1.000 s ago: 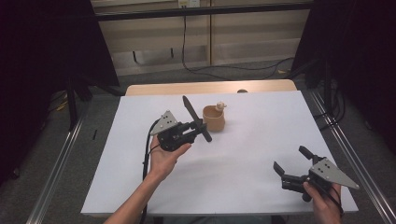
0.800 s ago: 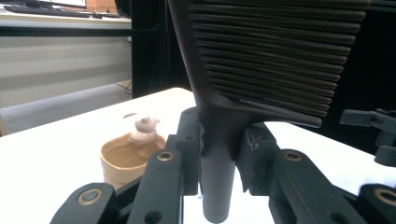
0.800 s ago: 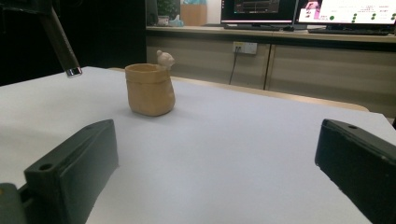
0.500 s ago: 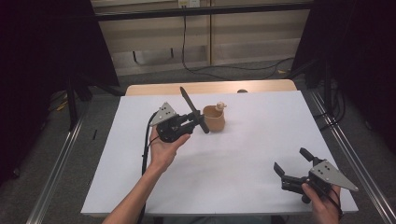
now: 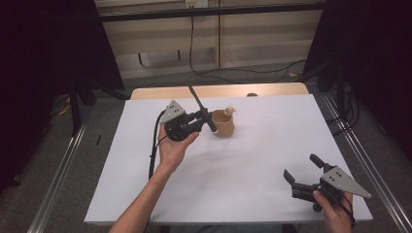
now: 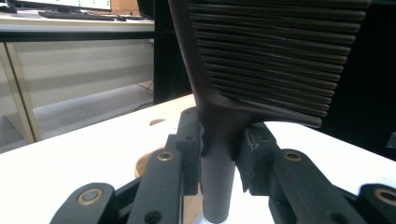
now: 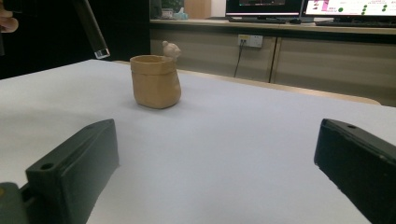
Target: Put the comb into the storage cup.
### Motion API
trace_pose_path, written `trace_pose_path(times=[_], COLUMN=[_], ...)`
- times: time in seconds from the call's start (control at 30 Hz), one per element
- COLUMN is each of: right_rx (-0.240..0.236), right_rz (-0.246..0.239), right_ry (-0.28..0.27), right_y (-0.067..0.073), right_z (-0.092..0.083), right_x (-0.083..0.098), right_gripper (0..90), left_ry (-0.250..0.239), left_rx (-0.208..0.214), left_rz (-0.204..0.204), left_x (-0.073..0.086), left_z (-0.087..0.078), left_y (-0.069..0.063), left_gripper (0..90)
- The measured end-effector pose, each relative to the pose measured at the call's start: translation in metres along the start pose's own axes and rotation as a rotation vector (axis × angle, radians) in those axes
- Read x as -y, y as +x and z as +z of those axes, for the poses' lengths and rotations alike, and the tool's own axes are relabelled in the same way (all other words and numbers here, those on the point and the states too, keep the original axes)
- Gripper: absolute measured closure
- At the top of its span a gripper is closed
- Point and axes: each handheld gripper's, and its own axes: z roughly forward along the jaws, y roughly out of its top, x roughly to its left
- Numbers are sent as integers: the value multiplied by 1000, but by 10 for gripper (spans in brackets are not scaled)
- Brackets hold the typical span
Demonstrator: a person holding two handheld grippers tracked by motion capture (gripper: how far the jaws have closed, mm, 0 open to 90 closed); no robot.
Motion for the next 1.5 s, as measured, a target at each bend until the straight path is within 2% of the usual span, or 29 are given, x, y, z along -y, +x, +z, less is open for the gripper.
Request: trace_pose_path(times=[0.07, 0.2, 0.3, 0.33, 0.43, 0.67, 0.87, 0.9, 0.97, 1.03, 1.13, 1.5], right_rx=[-2, -9, -14, -14, -16, -24, -27, -27, -27, -25, -23, -41], right_rz=[-1, 0, 3, 5, 2, -3, -5, -5, -7, -7, -4, -15], right_ry=[-3, -6, -13, -12, -13, -7, -5, -5, -5, -5, -4, -1], right_y=[0, 0, 0, 0, 0, 1, 1, 1, 1, 1, 1, 2], right_z=[0, 0, -1, -1, -1, -1, -1, -1, -1, -1, -1, 0], right_x=[0, 0, -1, -1, -1, -1, -1, -1, -1, -1, -1, 0], right_gripper=[0, 0, 0, 0, 0, 0, 0, 0, 0, 0, 0, 0], left_ry=[3, -8, -21, -24, -25, -24, -20, -18, -21, -12, -1, 22], left_rx=[-5, -6, -5, -10, -32, -53, -67, -74, -69, -82, -78, -64], left_rz=[13, 13, -7, -15, -6, 5, 16, 36, 26, 40, 30, 40], left_x=[-3, -8, -10, -11, -16, -22, -18, -17, -15, -12, -8, -2], left_z=[2, 5, 8, 9, 12, 22, 31, 33, 35, 39, 43, 52], left_y=[0, 2, 6, 7, 10, 17, 23, 26, 27, 29, 32, 28], left_gripper=[725, 725, 725, 725, 725, 726, 725, 725, 725, 726, 726, 725])
